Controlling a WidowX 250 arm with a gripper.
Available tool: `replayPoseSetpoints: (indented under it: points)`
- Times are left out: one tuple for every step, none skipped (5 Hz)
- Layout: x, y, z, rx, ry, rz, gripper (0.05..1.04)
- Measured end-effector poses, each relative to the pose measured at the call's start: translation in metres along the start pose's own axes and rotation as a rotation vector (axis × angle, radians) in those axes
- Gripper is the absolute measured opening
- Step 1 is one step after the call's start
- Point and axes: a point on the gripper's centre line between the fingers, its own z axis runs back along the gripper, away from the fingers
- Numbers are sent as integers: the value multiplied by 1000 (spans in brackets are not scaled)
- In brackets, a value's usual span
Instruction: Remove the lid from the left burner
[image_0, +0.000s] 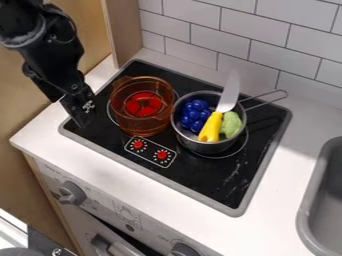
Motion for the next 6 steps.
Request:
replayPoseSetpoints:
  points:
    - [-2, -2, -3, -9, 10, 8, 1001]
    - [15, -8, -23, -32, 14, 53, 1001]
    - [38, -11, -40, -25, -21, 60, 1001]
    - [52, -4, -47, 10, -24, 40, 1001]
    - [63, 10, -43, 49, -20, -16, 1001]
    - [71, 27, -36, 78, -23, -57, 1001]
